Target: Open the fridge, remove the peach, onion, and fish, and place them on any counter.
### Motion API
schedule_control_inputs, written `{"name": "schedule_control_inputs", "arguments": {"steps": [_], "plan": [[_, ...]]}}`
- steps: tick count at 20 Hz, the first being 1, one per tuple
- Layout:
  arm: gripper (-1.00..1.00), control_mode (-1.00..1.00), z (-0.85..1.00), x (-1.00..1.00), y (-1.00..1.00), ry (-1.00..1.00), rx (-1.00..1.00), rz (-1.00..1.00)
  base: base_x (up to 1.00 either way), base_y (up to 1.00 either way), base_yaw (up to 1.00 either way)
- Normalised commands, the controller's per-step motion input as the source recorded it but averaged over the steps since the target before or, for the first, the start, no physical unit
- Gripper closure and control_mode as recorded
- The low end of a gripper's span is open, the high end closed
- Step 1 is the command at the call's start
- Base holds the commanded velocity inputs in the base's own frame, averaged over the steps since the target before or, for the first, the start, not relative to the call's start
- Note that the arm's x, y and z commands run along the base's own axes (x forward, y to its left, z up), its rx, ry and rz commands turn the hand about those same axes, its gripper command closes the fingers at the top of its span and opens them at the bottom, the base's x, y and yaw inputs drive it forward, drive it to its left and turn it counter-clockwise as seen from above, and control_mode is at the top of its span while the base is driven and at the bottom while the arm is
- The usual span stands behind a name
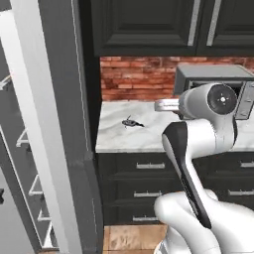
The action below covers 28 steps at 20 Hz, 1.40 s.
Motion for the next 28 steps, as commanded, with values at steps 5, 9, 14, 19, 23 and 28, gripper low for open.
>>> {"name": "schedule_control_inputs", "arguments": {"steps": [5, 9, 14, 19, 23, 28], "plan": [[1.00, 1.00, 0.00, 0.00, 0.00, 0.00, 0.00, 0.00, 1.00, -0.77, 0.38], [1.00, 1.00, 0.00, 0.00, 0.00, 0.00, 0.00, 0.00, 0.92, -0.74, 0.35], [1.00, -1.00, -0.70, 0.69, -0.26, 0.23, 0.02, 0.18, 0.15, -0.12, 0.06], [1.00, -1.00, -1.00, 0.97, -0.03, 0.28, -0.01, 0.05, 0.00, 0.00, 0.00], [1.00, -1.00, -1.00, 1.00, -0.21, 0.21, -0.01, 0.00, 0.00, 0.00, 0.00], [1.00, -1.00, -1.00, 0.92, -0.26, 0.11, -0.02, 0.00, 0.00, 0.00, 0.00]]}}
